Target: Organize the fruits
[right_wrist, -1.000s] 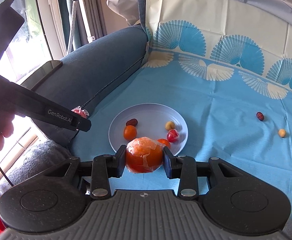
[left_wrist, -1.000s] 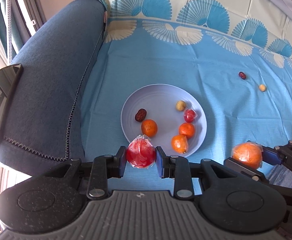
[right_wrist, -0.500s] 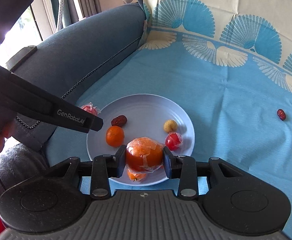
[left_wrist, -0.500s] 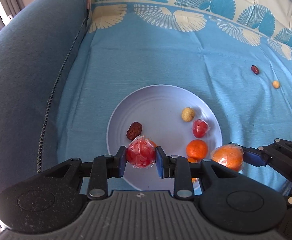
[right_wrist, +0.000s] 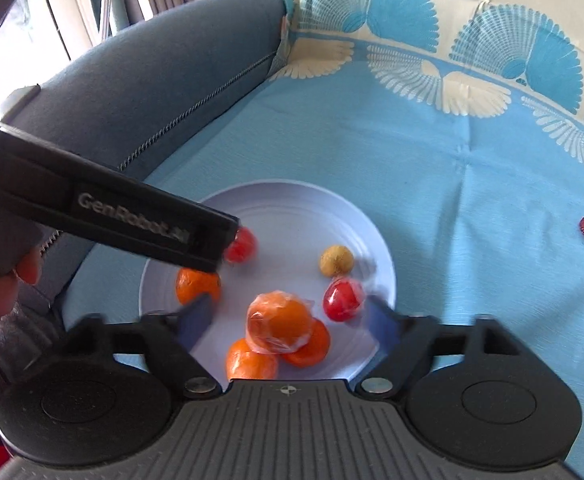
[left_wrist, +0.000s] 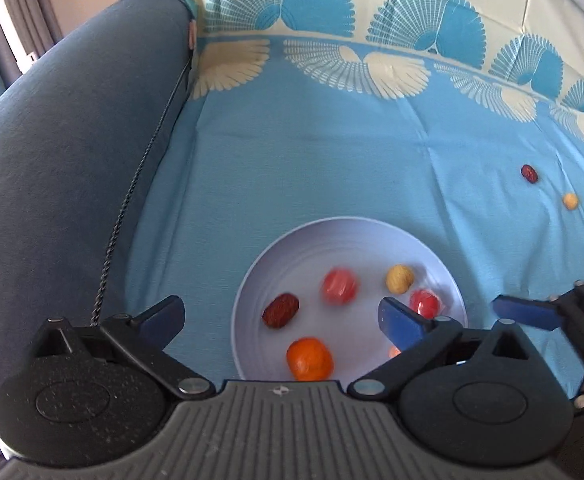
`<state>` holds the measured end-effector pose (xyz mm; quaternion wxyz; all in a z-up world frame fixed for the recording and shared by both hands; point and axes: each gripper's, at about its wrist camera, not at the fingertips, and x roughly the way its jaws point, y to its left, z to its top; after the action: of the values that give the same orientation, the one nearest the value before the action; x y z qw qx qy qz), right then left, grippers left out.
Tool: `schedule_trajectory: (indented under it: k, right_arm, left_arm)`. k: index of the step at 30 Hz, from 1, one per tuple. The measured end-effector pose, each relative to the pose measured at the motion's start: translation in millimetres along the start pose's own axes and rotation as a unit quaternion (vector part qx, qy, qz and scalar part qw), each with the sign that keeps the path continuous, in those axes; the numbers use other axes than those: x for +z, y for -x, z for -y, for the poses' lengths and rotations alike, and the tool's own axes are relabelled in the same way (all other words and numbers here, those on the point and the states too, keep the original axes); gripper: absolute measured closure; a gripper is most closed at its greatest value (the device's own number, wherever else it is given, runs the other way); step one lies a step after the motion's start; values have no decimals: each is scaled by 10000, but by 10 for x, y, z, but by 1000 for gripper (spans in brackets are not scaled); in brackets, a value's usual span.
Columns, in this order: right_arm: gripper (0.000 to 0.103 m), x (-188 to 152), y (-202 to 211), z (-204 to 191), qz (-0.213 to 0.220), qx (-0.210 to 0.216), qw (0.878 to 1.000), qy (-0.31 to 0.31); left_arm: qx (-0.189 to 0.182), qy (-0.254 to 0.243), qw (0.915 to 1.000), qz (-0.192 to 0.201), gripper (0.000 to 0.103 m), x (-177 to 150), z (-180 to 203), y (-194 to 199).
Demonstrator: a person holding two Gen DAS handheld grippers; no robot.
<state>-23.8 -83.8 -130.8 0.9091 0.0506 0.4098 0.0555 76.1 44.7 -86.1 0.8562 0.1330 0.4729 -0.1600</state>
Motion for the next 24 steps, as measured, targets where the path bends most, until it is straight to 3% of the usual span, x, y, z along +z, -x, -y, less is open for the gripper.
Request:
schedule_trajectory:
  k: [9,17,24]
  right_arm:
    - [5,-365,707,-87,-288,15,9987,-420]
    - [1,-508,1382,-342,404,-311,9985,-202]
    - [1,-659,1786,-473,732,-457,9963,39]
  left_arm:
    - [307,399,9983,-297,0,-440,-217,635]
    - [460,262,9986,24,0,-751,-73,1244]
    - [475,226,9981,309,0,-963,45,1620]
